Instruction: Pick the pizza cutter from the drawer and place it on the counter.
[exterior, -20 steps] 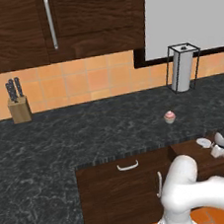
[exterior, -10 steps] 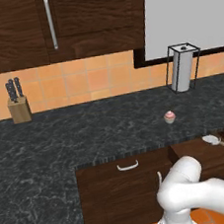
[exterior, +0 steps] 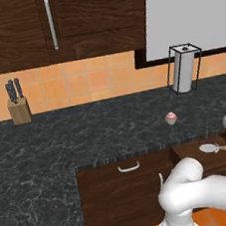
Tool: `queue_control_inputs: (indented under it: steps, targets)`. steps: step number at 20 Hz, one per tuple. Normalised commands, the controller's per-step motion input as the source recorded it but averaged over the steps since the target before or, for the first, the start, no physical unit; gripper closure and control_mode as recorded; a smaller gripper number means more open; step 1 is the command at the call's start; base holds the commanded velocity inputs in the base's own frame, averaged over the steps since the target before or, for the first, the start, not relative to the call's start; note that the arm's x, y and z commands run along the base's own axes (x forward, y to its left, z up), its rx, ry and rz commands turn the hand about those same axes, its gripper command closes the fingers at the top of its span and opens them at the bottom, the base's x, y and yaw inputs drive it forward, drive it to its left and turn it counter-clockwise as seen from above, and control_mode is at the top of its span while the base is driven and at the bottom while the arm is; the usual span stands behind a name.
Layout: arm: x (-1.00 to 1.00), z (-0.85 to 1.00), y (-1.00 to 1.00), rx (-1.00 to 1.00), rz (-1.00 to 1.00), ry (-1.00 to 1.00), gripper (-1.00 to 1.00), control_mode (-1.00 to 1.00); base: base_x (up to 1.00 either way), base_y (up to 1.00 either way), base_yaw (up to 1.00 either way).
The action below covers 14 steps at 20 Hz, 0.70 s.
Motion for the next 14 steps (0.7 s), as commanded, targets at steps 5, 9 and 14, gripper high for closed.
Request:
queue_control_inputs:
  steps: [5, 9, 14]
  targets:
    - [-0.75, 0.77, -0.04, 0.0, 0.49, -0.05, 1.0, -1.0, 0.0, 0.0, 0.0]
    - [-0.19, 1.0, 0.03, 0.01, 0.33, -0.23, 1.0, -1.0, 0.0, 0.0, 0.0]
    - [0.46, 0.9, 0.33, 0.07, 0.2, -0.25, 1.0, -1.0, 0.0, 0.0, 0.0]
